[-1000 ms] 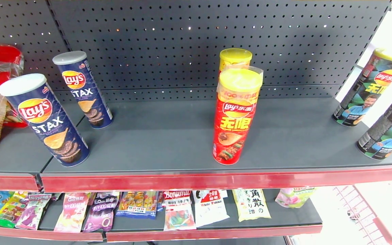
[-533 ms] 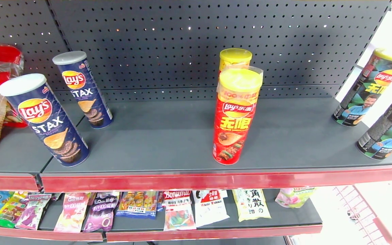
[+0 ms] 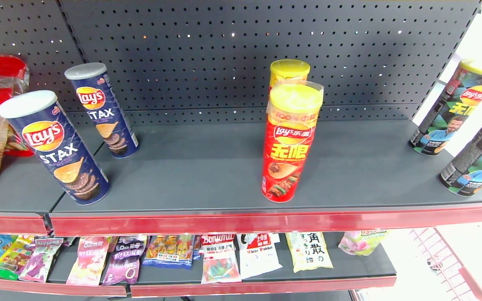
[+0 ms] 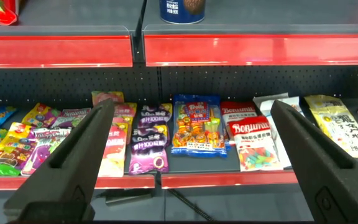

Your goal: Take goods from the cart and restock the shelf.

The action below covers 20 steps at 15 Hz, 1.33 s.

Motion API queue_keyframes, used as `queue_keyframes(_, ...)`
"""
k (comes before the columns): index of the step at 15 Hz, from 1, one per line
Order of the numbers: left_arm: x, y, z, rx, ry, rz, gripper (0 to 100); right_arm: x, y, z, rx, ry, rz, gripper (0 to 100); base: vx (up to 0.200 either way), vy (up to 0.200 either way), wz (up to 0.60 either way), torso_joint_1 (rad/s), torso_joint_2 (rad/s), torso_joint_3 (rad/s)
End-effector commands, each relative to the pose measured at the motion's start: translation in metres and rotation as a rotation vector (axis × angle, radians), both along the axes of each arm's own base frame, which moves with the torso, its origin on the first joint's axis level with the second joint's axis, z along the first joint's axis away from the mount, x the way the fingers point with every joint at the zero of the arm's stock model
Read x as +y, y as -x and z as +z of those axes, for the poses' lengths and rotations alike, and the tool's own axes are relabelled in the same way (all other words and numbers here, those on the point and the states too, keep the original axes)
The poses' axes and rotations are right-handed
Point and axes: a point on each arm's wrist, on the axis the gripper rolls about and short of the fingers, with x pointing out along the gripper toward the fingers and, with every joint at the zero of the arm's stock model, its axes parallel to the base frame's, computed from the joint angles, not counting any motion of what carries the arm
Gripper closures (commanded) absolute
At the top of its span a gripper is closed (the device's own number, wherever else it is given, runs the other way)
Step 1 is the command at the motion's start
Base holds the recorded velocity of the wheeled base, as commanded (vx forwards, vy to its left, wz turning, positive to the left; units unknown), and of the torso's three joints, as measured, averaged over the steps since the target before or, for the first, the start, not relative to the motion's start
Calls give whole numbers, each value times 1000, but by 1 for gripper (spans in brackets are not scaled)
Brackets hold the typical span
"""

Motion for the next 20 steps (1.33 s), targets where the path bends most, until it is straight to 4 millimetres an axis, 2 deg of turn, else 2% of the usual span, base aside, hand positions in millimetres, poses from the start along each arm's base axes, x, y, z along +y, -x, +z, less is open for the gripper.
queue_keyframes(1, 0, 0, 0, 2, -1, 0, 0, 0, 0, 0, 0, 0, 0, 0, 0, 0, 0, 0, 0, 0)
queue_keyframes(20, 0, 0, 0, 2, -2, 0, 0, 0, 0, 0, 0, 4, 2, 0, 0, 0, 0, 0, 0, 0)
